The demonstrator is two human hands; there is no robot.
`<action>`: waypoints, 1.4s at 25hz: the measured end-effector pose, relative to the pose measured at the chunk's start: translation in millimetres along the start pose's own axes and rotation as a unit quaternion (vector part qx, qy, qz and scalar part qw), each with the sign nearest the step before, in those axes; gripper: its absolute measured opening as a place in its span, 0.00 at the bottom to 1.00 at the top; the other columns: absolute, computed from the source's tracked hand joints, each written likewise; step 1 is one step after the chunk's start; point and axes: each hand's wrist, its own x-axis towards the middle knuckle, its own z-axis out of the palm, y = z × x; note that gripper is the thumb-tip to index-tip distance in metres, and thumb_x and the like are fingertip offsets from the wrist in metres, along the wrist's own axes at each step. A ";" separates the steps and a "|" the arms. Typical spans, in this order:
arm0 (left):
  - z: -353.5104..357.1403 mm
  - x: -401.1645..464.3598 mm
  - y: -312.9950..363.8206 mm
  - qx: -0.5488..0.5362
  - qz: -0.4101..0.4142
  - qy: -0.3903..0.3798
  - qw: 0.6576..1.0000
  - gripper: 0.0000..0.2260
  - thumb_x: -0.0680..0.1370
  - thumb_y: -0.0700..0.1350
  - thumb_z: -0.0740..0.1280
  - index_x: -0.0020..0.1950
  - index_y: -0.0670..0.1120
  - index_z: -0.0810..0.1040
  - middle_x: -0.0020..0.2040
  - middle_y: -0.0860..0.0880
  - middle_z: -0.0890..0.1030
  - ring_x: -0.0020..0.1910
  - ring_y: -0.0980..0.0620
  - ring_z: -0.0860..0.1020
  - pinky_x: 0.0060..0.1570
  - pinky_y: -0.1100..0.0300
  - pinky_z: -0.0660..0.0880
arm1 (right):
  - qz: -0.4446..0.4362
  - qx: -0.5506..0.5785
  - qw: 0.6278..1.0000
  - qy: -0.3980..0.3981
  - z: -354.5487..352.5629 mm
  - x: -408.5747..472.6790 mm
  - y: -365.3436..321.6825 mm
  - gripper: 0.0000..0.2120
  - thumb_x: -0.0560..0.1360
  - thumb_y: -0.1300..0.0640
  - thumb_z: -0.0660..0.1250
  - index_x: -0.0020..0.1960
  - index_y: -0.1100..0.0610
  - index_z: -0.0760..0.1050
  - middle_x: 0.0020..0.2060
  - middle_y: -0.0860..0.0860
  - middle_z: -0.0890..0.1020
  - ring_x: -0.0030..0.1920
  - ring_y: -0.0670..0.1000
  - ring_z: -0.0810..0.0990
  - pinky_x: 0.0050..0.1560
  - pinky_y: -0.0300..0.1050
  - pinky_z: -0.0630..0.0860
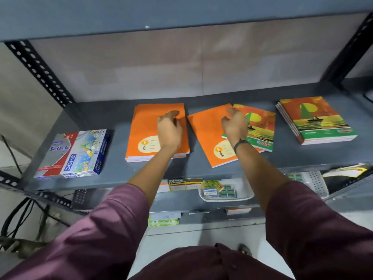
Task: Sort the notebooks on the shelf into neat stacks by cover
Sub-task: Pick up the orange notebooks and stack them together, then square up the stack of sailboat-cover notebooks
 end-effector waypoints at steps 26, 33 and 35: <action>212.2 -65.8 213.0 -0.307 -0.243 -0.087 0.916 0.11 0.72 0.27 0.62 0.52 0.33 0.77 0.47 0.42 0.79 0.47 0.48 0.76 0.50 0.57 0.72 | 0.027 0.017 0.999 0.021 -200.5 129.3 142.5 0.27 0.69 0.75 0.56 0.61 0.54 0.77 0.60 0.57 0.80 0.58 0.59 0.78 0.52 0.36 0.74; 252.5 -97.3 230.3 -0.278 -0.256 -0.130 0.917 0.12 0.72 0.30 0.66 0.56 0.34 0.77 0.56 0.37 0.81 0.52 0.43 0.79 0.56 0.55 0.75 | 0.046 -0.006 0.999 -0.006 -231.4 149.4 188.7 0.27 0.70 0.74 0.57 0.62 0.53 0.77 0.58 0.57 0.81 0.46 0.54 0.79 0.44 0.36 0.71; 255.8 -101.9 227.8 -0.265 -0.252 -0.129 0.922 0.12 0.72 0.30 0.66 0.55 0.35 0.78 0.56 0.37 0.81 0.56 0.41 0.79 0.56 0.55 0.76 | 0.039 -0.006 0.999 -0.022 -229.6 148.6 196.4 0.26 0.70 0.75 0.58 0.62 0.54 0.76 0.59 0.57 0.81 0.44 0.53 0.78 0.43 0.37 0.72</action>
